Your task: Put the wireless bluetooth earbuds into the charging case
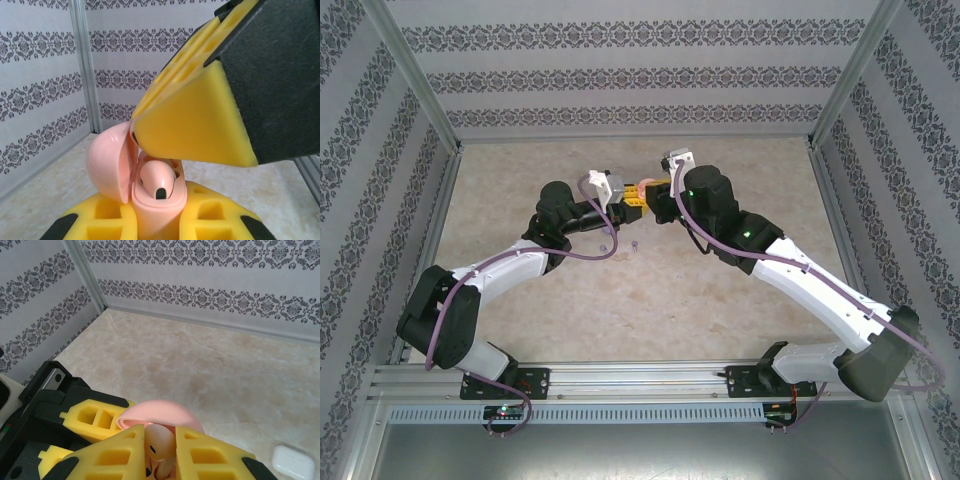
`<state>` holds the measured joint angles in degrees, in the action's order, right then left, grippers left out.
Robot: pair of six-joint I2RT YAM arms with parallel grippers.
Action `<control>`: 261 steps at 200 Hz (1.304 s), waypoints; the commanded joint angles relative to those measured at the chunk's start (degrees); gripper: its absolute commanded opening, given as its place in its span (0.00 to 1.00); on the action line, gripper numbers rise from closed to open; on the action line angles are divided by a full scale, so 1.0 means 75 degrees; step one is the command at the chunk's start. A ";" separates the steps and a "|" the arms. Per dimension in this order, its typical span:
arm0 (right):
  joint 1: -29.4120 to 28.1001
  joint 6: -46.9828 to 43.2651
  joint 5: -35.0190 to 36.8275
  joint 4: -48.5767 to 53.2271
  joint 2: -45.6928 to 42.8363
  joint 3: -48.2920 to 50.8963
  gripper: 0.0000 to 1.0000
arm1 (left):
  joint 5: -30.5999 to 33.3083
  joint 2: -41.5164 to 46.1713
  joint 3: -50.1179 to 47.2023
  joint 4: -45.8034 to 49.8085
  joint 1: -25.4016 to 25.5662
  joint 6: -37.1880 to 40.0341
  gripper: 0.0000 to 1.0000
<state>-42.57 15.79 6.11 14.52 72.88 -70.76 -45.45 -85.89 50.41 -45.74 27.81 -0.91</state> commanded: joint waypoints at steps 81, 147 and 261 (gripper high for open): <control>-0.0211 -0.0985 -0.0265 0.0734 0.0560 0.0009 0.27 | -0.0033 0.0028 0.0380 -0.0453 0.0159 -0.0102 0.00; 0.0265 0.0150 -0.0294 0.0401 0.0113 -0.0192 0.57 | -0.0022 0.0001 0.0333 -0.0429 0.0171 -0.0090 0.00; 0.0945 0.1473 -0.1381 -0.0021 -0.0564 -0.0283 0.84 | -0.0003 0.0046 0.0267 -0.0471 0.0189 -0.0070 0.00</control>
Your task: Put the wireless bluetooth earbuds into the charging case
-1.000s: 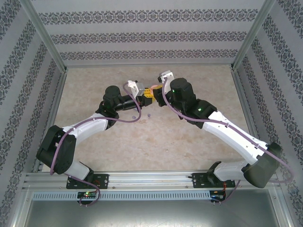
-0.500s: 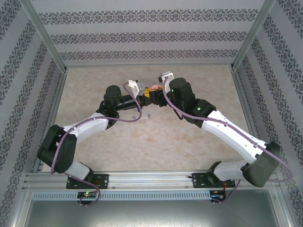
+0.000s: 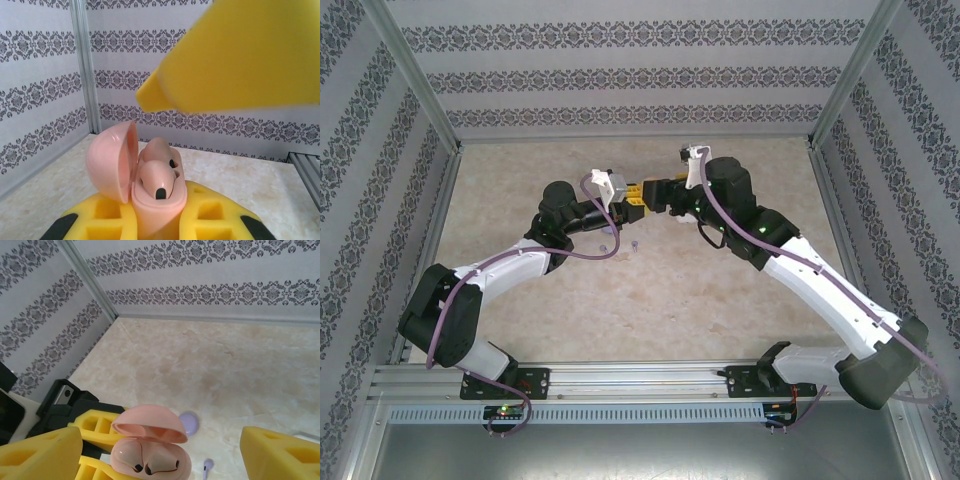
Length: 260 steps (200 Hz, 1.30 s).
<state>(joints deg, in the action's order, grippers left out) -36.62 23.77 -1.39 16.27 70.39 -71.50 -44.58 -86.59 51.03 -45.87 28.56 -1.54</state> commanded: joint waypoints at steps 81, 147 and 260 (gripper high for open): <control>0.0971 0.1135 -0.0607 0.0494 -0.0318 -0.0389 0.51 | -0.0300 0.0242 0.0209 -0.0028 0.0086 0.0275 0.00; 0.1589 0.1307 -0.2012 0.2050 0.1567 -0.2094 0.01 | -0.0682 0.0194 0.0446 0.1363 0.0222 0.1175 0.00; 0.1367 0.1059 -0.3059 0.3489 0.2111 -0.2166 0.00 | -0.0418 -0.0335 0.0930 0.1723 0.0435 0.1382 0.00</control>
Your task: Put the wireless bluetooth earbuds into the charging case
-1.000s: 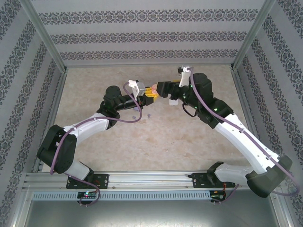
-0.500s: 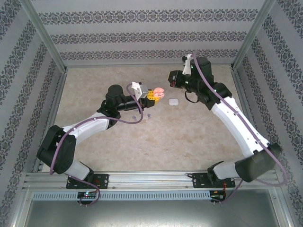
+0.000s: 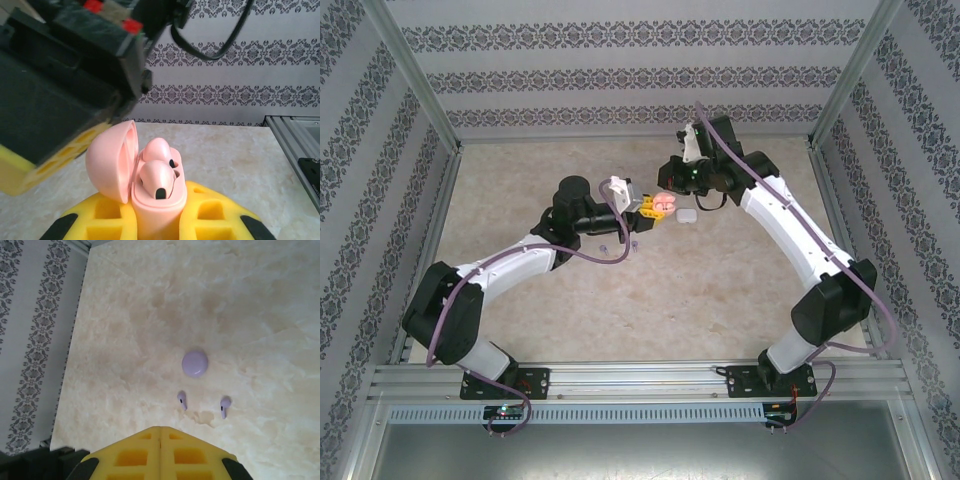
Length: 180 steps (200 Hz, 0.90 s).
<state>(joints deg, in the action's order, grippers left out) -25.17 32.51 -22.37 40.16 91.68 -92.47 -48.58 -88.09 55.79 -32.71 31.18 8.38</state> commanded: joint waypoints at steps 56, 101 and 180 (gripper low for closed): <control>0.0292 0.0573 0.1269 -0.0142 -0.2351 0.1963 0.06 | 0.0133 -0.0562 0.0442 -0.0630 0.0101 -0.0732 0.00; 0.1315 0.1131 0.2459 -0.0755 -0.3507 0.3620 0.31 | 0.0589 -0.1316 0.0911 -0.0319 0.0425 -0.1461 0.00; 0.2427 0.1146 0.2912 -0.0698 -0.5079 0.5553 0.44 | 0.1542 -0.4163 0.3499 0.1019 0.1039 -0.5032 0.00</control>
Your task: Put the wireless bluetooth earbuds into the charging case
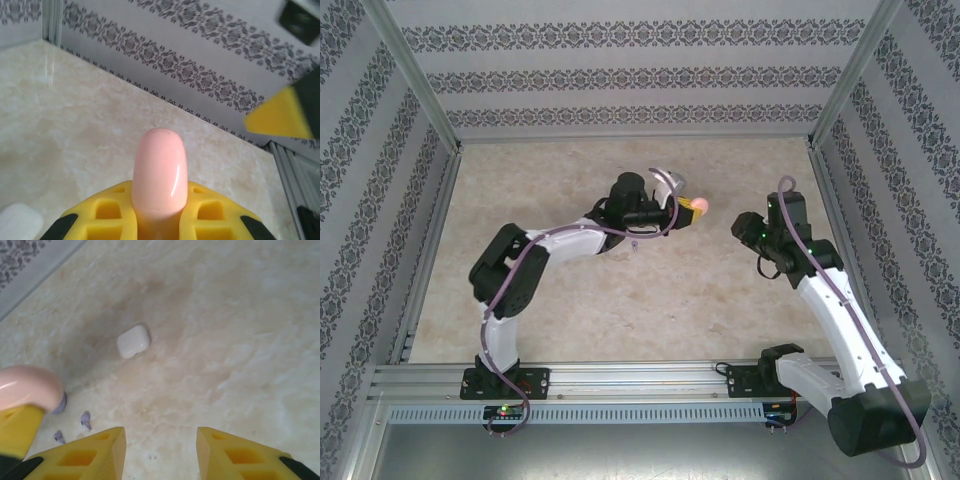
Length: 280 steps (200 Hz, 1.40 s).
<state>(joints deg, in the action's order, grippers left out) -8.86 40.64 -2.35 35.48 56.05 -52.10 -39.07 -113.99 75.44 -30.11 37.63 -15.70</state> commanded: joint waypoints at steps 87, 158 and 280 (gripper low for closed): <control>0.0783 -0.0029 -0.0313 -0.0301 0.0013 0.0120 0.45 | 0.1127 -0.2945 0.3821 0.3367 0.0690 -0.3773 0.00; 0.0884 -0.0108 -0.0366 -0.0384 0.0125 0.0127 0.45 | 0.1407 -0.3942 0.4852 0.3374 0.0699 -0.4950 0.00; 0.0912 0.0042 -0.0461 -0.0436 0.0102 0.0068 0.48 | 0.2137 -0.4546 0.6590 0.6525 0.0781 -0.4692 0.37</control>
<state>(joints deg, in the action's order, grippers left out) -2.35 40.62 -5.41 33.12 56.84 -51.24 -24.71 -147.00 121.43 10.02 42.70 -52.51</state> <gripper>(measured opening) 0.473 0.316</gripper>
